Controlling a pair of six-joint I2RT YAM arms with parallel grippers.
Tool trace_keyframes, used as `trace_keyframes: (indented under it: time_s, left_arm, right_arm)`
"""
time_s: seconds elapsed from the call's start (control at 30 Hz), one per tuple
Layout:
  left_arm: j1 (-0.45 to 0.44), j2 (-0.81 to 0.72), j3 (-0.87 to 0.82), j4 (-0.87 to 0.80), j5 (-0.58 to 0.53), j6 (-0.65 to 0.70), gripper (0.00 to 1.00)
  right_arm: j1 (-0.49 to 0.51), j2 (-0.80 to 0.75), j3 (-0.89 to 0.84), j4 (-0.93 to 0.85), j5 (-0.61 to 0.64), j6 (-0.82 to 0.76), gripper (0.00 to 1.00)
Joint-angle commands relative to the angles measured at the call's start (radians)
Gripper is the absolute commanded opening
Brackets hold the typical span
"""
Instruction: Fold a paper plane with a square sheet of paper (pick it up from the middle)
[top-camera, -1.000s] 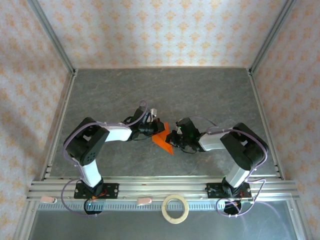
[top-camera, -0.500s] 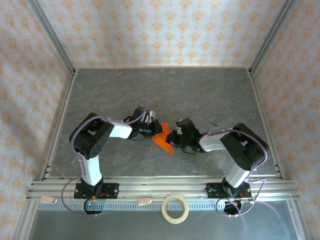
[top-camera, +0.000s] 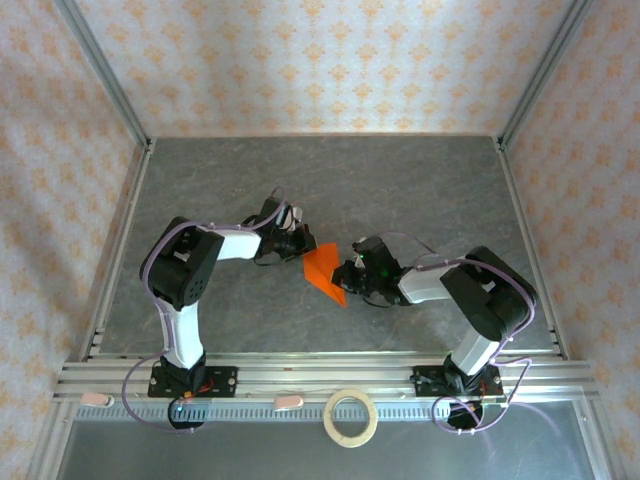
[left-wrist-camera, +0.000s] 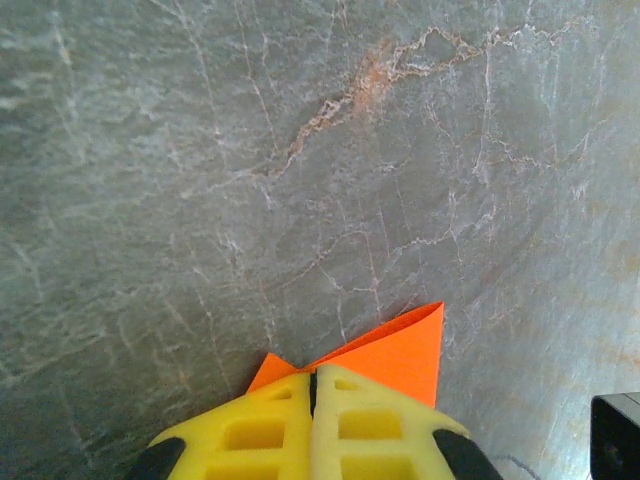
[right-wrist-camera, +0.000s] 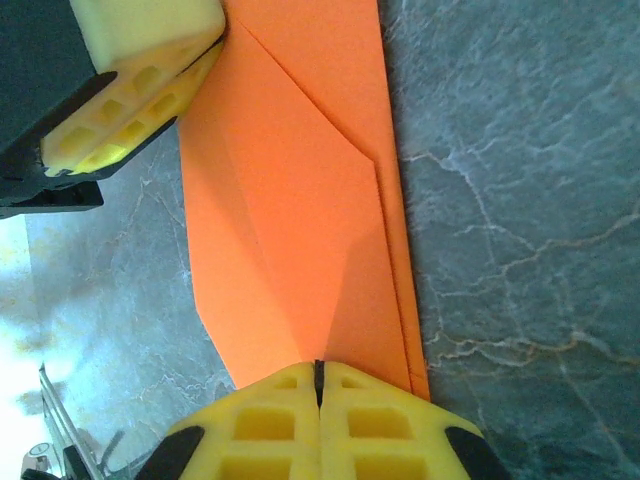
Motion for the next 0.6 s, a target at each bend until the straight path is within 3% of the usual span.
trace_keyframes:
  time_s: [0.0, 0.33, 0.57]
  left_arm:
    - [0.061, 0.045, 0.017, -0.084, -0.185, 0.042, 0.00]
    - [0.078, -0.011, 0.069, -0.143, -0.201, 0.055, 0.00]
    - [0.046, -0.204, -0.032, -0.047, -0.151, 0.007, 0.00]
  right_arm:
    - [-0.001, 0.022, -0.042, -0.201, 0.044, -0.025, 0.00]
    - [0.000, 0.032, -0.039, -0.180, 0.028, -0.025, 0.00]
    - [-0.002, 0.037, -0.030, -0.171, 0.022, -0.022, 0.00]
